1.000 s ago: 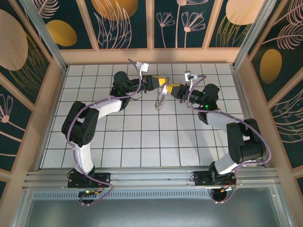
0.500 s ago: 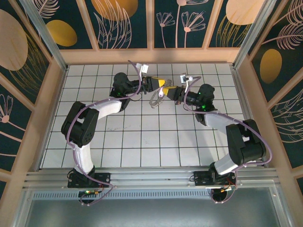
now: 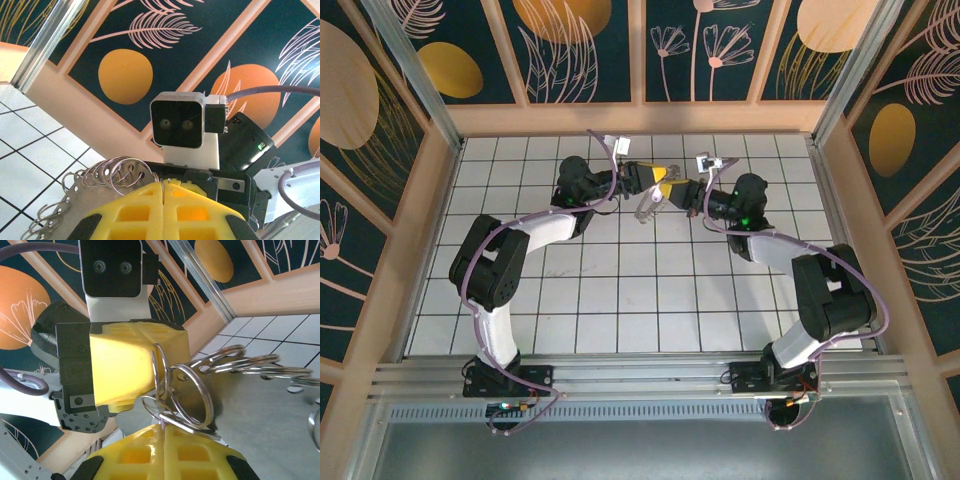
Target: Put the keys on the keyring
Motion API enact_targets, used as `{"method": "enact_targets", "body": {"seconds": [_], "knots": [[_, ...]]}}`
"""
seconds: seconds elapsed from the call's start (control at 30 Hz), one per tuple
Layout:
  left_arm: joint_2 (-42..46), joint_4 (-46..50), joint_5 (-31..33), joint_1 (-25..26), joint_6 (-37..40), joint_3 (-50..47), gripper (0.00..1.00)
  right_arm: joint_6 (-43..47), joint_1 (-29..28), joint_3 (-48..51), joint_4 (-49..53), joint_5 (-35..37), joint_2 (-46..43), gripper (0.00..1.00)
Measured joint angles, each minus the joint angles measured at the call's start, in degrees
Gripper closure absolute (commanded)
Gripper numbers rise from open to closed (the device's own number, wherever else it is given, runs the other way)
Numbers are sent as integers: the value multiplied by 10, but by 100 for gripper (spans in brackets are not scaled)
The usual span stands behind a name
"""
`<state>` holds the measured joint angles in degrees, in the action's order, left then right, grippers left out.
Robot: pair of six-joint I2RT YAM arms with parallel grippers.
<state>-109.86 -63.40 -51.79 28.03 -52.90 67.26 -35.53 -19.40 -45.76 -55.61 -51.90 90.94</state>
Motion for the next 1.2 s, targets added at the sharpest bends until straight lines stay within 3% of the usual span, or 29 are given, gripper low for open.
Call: {"method": "enact_targets", "body": {"seconds": [0.23, 0.43, 0.67, 0.97, 1.2], "knots": [[0, -18, 10, -3, -9, -8, 100, 7, -10, -10, 28, 22, -2, 99], [0, -41, 13, -1, -16, -13, 100, 7, -9, 17, 39, 46, -39, 87], [6, -70, 15, 5, -19, -20, 100, 7, -4, 81, 67, 83, -127, 66], [19, -80, 17, 5, -19, -26, 100, 5, 16, 118, 96, 145, -256, 61], [20, -81, 22, 9, -19, -32, 100, -29, 16, 91, 65, 176, -218, 62]]}}
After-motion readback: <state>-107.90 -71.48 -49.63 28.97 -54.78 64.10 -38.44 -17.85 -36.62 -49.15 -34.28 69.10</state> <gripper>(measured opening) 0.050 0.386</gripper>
